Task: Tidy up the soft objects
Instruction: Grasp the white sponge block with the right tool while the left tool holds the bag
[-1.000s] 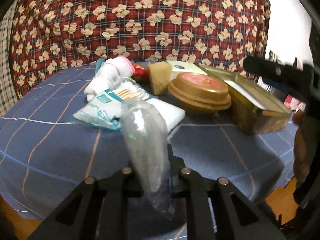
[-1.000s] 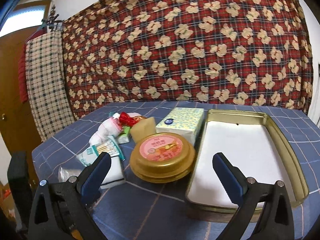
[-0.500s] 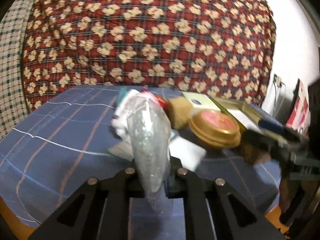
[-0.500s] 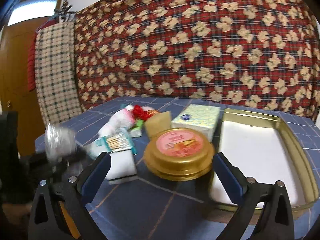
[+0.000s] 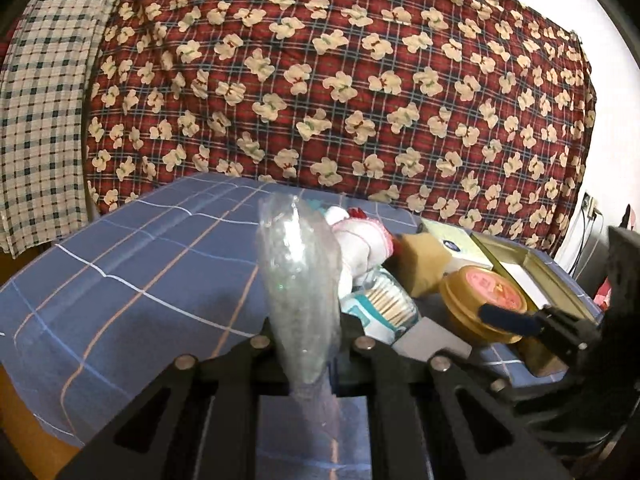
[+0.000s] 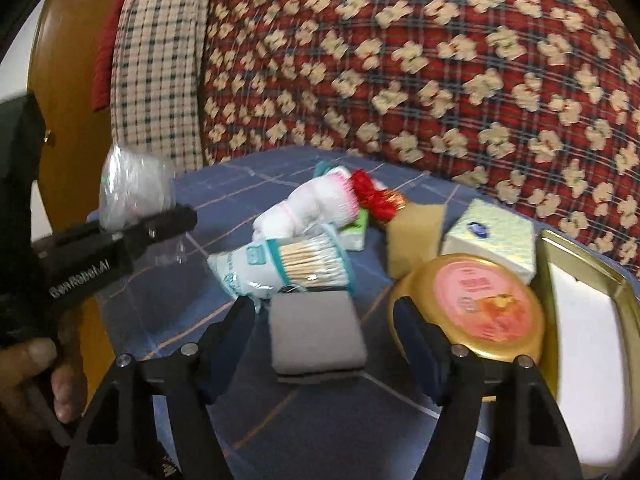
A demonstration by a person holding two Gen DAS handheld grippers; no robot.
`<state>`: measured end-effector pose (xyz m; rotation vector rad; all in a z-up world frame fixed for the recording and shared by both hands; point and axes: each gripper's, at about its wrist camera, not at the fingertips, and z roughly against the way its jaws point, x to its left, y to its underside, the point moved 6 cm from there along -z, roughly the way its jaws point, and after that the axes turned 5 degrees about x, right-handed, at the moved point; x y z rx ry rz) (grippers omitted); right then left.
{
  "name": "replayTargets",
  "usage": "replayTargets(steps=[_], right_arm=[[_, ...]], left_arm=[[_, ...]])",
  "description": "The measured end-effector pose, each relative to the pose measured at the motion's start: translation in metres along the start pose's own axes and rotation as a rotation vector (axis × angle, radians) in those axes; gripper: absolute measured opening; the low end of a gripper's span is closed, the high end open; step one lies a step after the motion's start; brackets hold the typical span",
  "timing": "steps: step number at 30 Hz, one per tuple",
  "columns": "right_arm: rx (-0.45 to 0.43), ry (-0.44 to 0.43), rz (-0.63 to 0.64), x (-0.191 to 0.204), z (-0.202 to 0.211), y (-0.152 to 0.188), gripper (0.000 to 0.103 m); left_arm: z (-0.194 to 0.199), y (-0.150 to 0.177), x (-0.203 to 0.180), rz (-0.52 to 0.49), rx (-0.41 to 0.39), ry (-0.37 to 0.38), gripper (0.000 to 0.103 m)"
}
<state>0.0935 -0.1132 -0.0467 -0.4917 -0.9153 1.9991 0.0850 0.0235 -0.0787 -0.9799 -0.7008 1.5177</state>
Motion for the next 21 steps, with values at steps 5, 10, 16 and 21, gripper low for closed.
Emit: replayTargets(steps=[5, 10, 16, 21], right_arm=[[0.079, -0.010, 0.030, 0.009, -0.018, 0.003, 0.073], [0.181, -0.019, 0.036, 0.009, -0.034, 0.008, 0.069], [0.226, -0.012, 0.032, 0.007, -0.040, 0.012, 0.057], [0.162, -0.033, 0.012, 0.006, -0.030, 0.010, 0.056]], left_arm=[[-0.005, 0.004, -0.002, 0.002, 0.016, 0.014, 0.008], [-0.007, 0.006, -0.006, -0.001, 0.027, 0.020, 0.008], [-0.007, 0.007, -0.008, -0.003, 0.029, 0.021, 0.008], [-0.006, 0.008, -0.012, -0.007, 0.026, 0.022, 0.008]])
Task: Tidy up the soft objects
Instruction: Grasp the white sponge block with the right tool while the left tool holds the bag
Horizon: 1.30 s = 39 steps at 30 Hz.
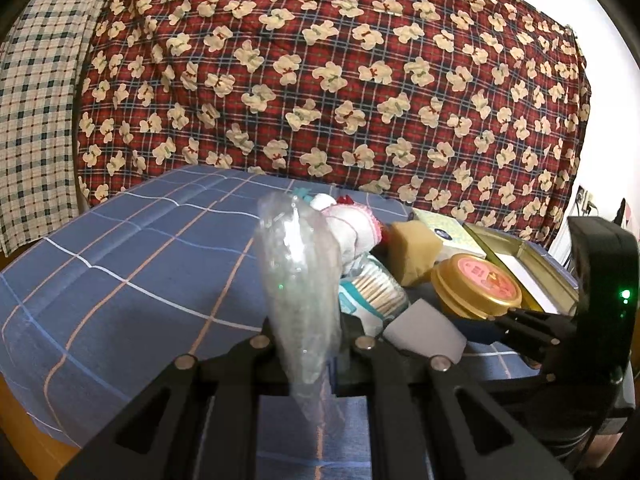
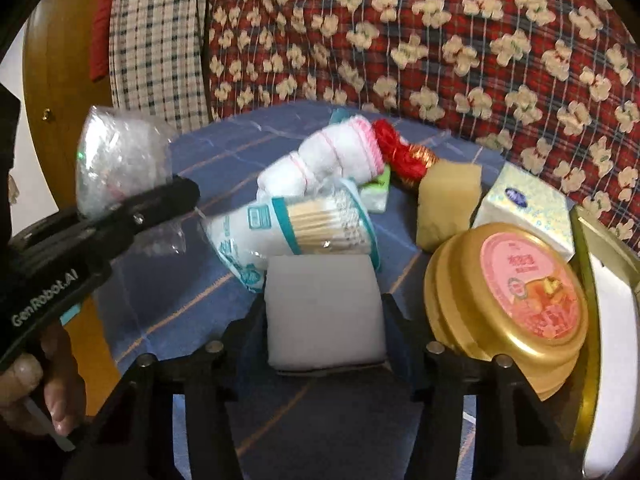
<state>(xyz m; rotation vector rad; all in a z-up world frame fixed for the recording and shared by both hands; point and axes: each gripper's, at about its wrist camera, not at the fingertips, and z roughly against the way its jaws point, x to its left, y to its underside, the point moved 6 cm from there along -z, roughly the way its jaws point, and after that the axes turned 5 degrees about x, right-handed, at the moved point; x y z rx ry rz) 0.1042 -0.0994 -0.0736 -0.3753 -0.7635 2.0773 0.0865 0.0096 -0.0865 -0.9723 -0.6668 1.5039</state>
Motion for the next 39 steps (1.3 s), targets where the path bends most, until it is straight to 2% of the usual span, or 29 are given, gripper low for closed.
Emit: replayTargets(steps=[6, 13, 22, 27, 39], right_arm=[[-0.108, 0.027, 0.018, 0.004, 0.015, -0.004, 0.056], [-0.114, -0.014, -0.042, -0.008, 0.014, -0.010, 0.056], [-0.136, -0.048, -0.094, -0.016, 0.013, -0.019, 0.056], [-0.174, -0.053, -0.130, -0.025, 0.020, -0.037, 0.056], [-0.272, 0.079, -0.139, -0.045, 0.022, -0.057, 0.056]], left_arm=[[-0.005, 0.005, -0.010, -0.015, 0.007, 0.009, 0.008], [-0.010, -0.002, -0.021, -0.042, 0.003, 0.023, 0.008], [-0.013, -0.027, -0.016, -0.025, -0.031, 0.014, 0.008], [-0.015, -0.045, -0.019, -0.033, -0.061, 0.003, 0.008], [-0.033, -0.066, -0.029, -0.063, -0.090, -0.024, 0.008]])
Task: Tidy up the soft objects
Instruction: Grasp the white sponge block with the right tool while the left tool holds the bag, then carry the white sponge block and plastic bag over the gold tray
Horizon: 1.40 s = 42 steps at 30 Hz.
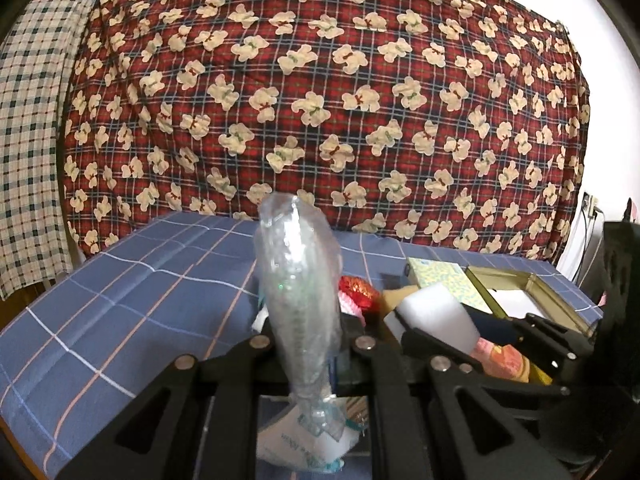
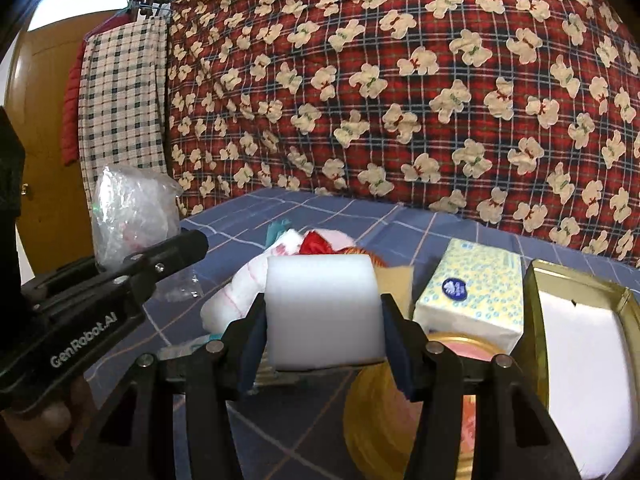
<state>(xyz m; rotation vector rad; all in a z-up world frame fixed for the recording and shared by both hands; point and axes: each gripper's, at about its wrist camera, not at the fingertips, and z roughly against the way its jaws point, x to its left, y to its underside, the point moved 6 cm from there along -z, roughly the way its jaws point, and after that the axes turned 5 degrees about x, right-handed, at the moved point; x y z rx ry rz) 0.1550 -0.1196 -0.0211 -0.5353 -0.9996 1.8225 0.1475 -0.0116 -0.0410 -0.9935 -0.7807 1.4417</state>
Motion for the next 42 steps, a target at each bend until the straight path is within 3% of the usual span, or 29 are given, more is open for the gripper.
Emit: replayTargets(steps=[7, 23, 42], right_arm=[[-0.043, 0.055, 0.021, -0.006, 0.002, -0.004, 0.056], [-0.149, 0.161, -0.036, -0.029, 0.021, -0.007, 0.056], [-0.159, 0.263, -0.095, -0.051, 0.028, -0.006, 0.056]], left_arm=[[-0.016, 0.002, -0.005, -0.002, 0.022, -0.016, 0.008], [-0.024, -0.004, -0.030, -0.052, -0.015, -0.045, 0.008], [-0.028, -0.006, -0.053, -0.105, -0.031, 0.008, 0.008]])
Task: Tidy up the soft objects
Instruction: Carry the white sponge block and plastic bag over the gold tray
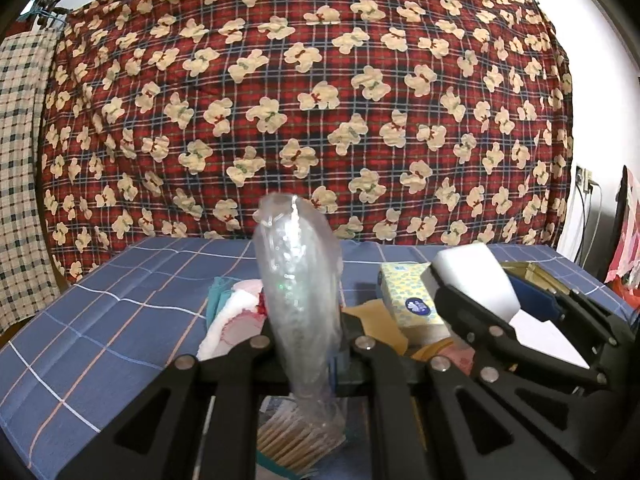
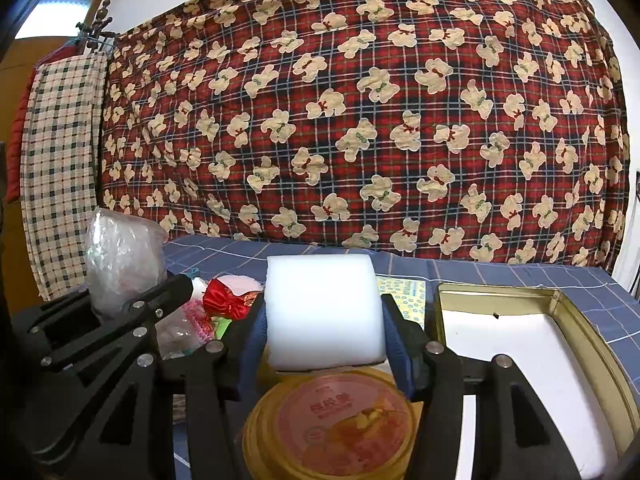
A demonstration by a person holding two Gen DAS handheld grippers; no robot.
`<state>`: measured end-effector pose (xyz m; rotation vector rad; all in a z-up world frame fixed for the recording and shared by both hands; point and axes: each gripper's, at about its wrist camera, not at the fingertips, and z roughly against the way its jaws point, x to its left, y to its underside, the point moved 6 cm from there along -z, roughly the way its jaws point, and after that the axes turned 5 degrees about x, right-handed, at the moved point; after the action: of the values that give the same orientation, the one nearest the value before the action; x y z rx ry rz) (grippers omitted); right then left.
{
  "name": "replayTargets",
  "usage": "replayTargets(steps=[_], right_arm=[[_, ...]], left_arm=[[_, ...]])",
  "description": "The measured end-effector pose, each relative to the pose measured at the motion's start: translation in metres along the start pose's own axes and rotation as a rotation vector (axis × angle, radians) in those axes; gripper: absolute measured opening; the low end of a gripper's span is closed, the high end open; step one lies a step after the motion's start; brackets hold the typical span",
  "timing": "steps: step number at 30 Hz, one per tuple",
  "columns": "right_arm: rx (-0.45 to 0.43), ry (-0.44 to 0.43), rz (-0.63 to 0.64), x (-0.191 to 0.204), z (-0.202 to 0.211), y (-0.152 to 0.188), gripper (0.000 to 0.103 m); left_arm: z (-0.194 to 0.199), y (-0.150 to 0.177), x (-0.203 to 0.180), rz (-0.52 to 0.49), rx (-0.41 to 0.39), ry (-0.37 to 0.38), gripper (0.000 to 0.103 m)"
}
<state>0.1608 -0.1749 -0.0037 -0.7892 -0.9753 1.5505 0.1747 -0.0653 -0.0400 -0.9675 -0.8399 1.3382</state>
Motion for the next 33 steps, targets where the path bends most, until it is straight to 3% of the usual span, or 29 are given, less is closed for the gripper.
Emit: replayTargets(steps=[33], right_arm=[[-0.031, 0.103, -0.063, -0.027, 0.011, 0.002, 0.057]], left_arm=[[-0.003, -0.004, -0.030, -0.027, -0.029, 0.051, 0.008]])
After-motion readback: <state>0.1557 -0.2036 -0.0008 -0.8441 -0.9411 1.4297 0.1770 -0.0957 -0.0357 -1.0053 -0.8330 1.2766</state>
